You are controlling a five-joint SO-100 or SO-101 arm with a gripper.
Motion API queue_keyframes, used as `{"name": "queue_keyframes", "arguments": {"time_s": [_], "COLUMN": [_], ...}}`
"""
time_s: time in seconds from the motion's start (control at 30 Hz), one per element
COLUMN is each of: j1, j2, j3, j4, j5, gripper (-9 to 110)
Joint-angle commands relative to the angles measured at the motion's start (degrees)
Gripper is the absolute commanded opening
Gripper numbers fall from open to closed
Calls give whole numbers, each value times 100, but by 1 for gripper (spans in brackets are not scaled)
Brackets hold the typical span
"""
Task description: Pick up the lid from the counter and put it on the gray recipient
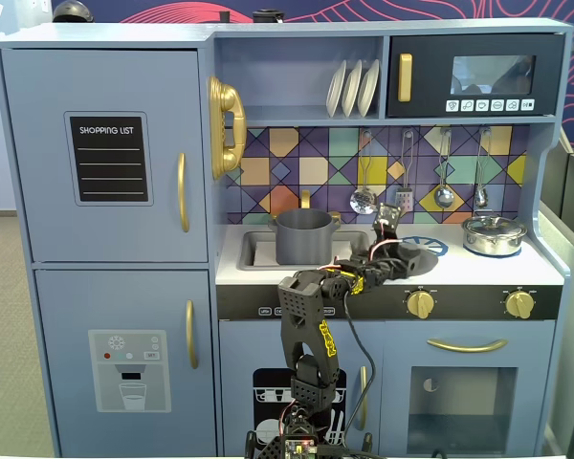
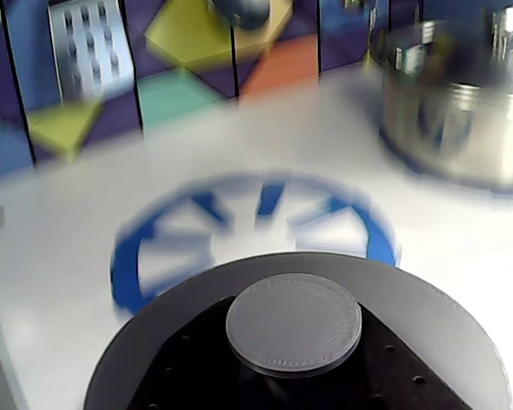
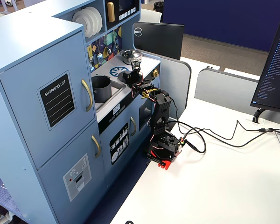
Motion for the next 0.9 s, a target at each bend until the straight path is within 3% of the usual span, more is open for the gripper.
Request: {"name": "queue_keyframes", "arguments": {"time_s": [0.0,0.37,0.87], "j1": [-97,-1046,-3023], "j2": [97,1336,2487], "j3": [-984,-2417,-1547], "j4": [220,2522,3393], "j5": [-114,343,132], "gripper": [0,0,0]}}
